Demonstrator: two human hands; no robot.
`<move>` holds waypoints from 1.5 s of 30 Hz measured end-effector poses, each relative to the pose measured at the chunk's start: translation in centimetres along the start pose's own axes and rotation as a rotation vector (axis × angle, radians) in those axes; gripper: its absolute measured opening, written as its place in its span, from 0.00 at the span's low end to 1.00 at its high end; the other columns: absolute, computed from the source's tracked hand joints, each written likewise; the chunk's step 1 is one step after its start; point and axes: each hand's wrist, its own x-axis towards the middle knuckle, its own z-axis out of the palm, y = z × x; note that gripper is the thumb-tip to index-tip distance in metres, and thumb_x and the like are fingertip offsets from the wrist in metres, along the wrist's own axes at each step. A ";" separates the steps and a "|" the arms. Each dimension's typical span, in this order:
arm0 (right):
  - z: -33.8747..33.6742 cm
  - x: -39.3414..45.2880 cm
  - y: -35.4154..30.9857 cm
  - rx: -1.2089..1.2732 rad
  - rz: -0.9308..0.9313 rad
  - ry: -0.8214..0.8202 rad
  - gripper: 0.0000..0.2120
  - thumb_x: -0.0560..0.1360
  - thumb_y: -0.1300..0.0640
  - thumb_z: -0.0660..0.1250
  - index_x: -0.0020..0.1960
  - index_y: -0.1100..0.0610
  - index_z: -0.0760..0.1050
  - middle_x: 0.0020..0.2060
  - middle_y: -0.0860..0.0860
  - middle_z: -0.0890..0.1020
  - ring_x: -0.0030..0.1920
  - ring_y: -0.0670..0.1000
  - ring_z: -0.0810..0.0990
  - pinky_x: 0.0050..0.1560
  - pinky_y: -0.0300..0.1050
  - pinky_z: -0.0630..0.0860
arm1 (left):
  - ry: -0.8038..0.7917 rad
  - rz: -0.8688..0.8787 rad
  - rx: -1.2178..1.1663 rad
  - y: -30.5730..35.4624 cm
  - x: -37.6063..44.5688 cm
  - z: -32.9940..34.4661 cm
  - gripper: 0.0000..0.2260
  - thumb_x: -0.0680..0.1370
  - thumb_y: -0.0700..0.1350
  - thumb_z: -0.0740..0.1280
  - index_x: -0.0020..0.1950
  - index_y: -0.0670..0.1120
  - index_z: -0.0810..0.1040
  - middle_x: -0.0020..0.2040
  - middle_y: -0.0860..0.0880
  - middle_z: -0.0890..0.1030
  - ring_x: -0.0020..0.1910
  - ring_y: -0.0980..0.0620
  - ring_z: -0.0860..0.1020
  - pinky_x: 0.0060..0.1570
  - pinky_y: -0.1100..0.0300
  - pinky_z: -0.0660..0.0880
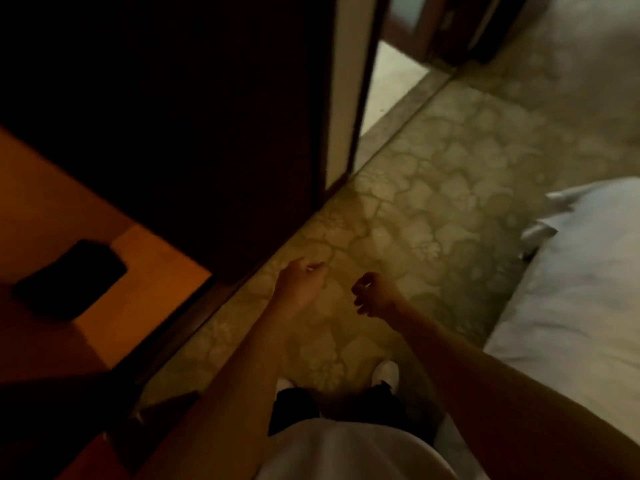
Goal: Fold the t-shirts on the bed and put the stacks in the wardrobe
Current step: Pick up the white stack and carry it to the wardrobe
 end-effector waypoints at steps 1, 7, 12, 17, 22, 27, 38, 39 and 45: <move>-2.6 -0.2 1.0 -0.003 -0.004 0.033 0.05 0.81 0.61 0.60 0.53 0.62 0.73 0.36 0.54 0.77 0.32 0.49 0.76 0.26 0.37 0.72 | -0.027 0.023 0.045 1.7 -0.1 2.1 0.12 0.79 0.54 0.64 0.57 0.50 0.80 0.48 0.50 0.83 0.47 0.50 0.82 0.50 0.54 0.79; -17.0 -2.0 8.1 0.103 0.024 0.215 0.07 0.80 0.60 0.61 0.51 0.62 0.75 0.39 0.55 0.80 0.32 0.50 0.78 0.33 0.40 0.73 | -0.256 0.144 0.314 12.0 -1.6 16.7 0.12 0.79 0.53 0.64 0.49 0.46 0.82 0.49 0.45 0.83 0.50 0.45 0.81 0.55 0.50 0.79; -26.7 -3.7 13.6 0.350 0.076 0.446 0.08 0.78 0.61 0.62 0.40 0.60 0.73 0.34 0.55 0.78 0.31 0.52 0.77 0.33 0.45 0.77 | -0.407 0.327 0.508 19.3 -2.5 28.2 0.13 0.80 0.53 0.63 0.47 0.45 0.81 0.49 0.45 0.84 0.50 0.44 0.81 0.53 0.50 0.78; -33.0 -4.3 17.8 0.557 0.144 0.635 0.08 0.79 0.58 0.62 0.47 0.62 0.76 0.40 0.60 0.81 0.38 0.57 0.81 0.40 0.50 0.79 | -0.525 0.472 0.611 24.8 -2.7 36.5 0.14 0.80 0.50 0.64 0.48 0.40 0.82 0.45 0.41 0.83 0.41 0.47 0.79 0.47 0.50 0.79; -37.3 -2.3 21.9 0.797 0.277 0.736 0.11 0.78 0.54 0.63 0.47 0.61 0.78 0.44 0.61 0.83 0.44 0.61 0.84 0.49 0.55 0.81 | -0.642 0.590 0.802 28.6 -0.6 44.6 0.13 0.80 0.48 0.63 0.42 0.41 0.80 0.39 0.42 0.80 0.34 0.51 0.74 0.33 0.59 0.69; -41.8 -0.1 22.7 1.047 0.405 0.833 0.08 0.78 0.55 0.63 0.42 0.56 0.74 0.47 0.62 0.83 0.48 0.62 0.83 0.55 0.57 0.81 | -0.821 0.652 0.923 33.6 2.5 52.2 0.12 0.82 0.51 0.63 0.45 0.46 0.80 0.45 0.44 0.82 0.43 0.48 0.79 0.44 0.54 0.75; -52.7 3.6 26.5 1.679 0.468 0.999 0.12 0.81 0.55 0.62 0.56 0.64 0.73 0.37 0.56 0.80 0.34 0.51 0.79 0.36 0.41 0.75 | -1.142 0.937 1.300 41.2 1.2 70.0 0.12 0.83 0.51 0.61 0.53 0.44 0.78 0.50 0.45 0.83 0.51 0.47 0.79 0.61 0.49 0.75; -53.8 4.2 27.6 1.723 0.470 0.999 0.12 0.81 0.55 0.62 0.55 0.64 0.74 0.36 0.55 0.80 0.33 0.50 0.79 0.35 0.39 0.74 | -1.164 0.948 1.335 41.4 0.9 71.7 0.12 0.83 0.51 0.61 0.54 0.44 0.78 0.50 0.45 0.83 0.51 0.47 0.79 0.60 0.50 0.75; -60.2 7.6 32.1 2.020 0.484 0.952 0.14 0.82 0.51 0.61 0.52 0.62 0.76 0.38 0.54 0.81 0.34 0.50 0.79 0.35 0.39 0.75 | -1.172 0.999 1.524 43.5 0.6 80.9 0.14 0.82 0.50 0.62 0.59 0.42 0.79 0.52 0.44 0.84 0.52 0.47 0.80 0.62 0.50 0.75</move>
